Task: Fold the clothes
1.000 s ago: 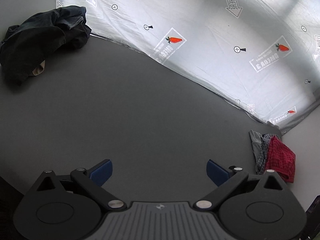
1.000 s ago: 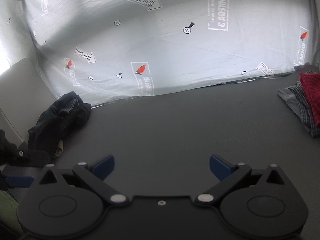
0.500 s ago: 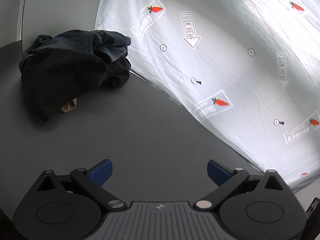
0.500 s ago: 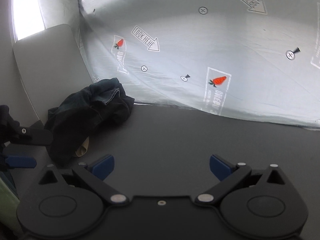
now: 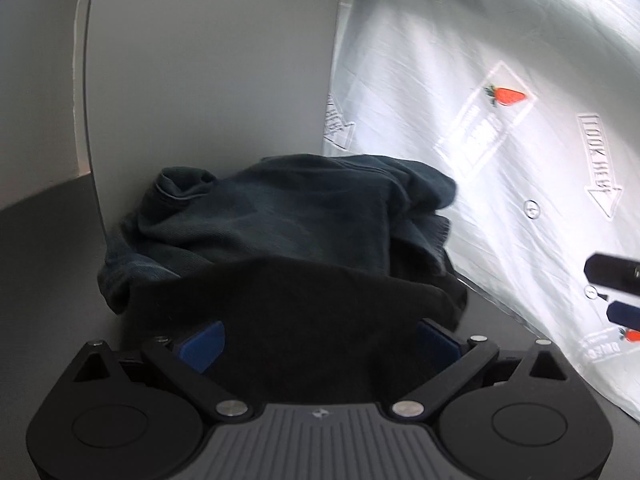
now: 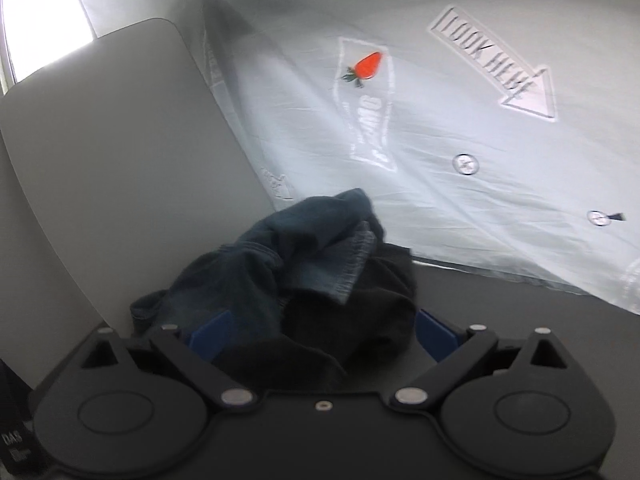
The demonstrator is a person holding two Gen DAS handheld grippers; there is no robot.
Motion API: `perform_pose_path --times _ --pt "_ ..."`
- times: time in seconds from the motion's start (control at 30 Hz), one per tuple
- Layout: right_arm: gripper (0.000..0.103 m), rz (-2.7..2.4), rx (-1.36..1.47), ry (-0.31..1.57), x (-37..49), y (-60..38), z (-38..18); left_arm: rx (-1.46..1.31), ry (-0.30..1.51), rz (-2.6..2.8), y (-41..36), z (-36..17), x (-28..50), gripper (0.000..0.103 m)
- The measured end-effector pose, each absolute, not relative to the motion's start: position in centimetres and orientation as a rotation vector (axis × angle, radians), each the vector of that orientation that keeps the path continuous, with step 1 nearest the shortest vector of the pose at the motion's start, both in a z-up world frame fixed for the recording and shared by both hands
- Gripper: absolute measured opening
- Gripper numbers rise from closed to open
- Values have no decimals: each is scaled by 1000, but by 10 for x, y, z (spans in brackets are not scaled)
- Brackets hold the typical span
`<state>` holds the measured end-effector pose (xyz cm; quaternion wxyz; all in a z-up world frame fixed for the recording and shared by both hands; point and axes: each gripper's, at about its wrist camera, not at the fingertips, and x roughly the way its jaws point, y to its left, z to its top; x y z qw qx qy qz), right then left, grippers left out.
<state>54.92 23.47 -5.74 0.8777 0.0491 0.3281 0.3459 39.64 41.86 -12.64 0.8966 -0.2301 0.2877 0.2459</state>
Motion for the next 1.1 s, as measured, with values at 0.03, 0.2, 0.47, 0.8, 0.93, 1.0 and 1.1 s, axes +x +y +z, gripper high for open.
perform_pose_path --times 0.03,0.2,0.47,0.8,0.93,1.0,1.1 --pt "96 775 110 693 567 258 -62 -495 593 538 430 -134 398 101" --pt "67 915 56 768 630 362 -113 -549 598 629 468 -154 395 103" --pt "32 899 182 826 634 418 -143 -561 605 661 468 -158 394 103" --pt "7 1041 372 378 576 317 34 -482 522 679 415 -97 371 103" --pt "7 1012 460 69 533 223 132 -434 450 681 378 -59 338 103" --pt "7 981 489 -65 510 171 171 -412 417 670 355 -42 321 103" --pt "7 891 462 -254 460 79 218 -400 375 630 316 -20 299 103"
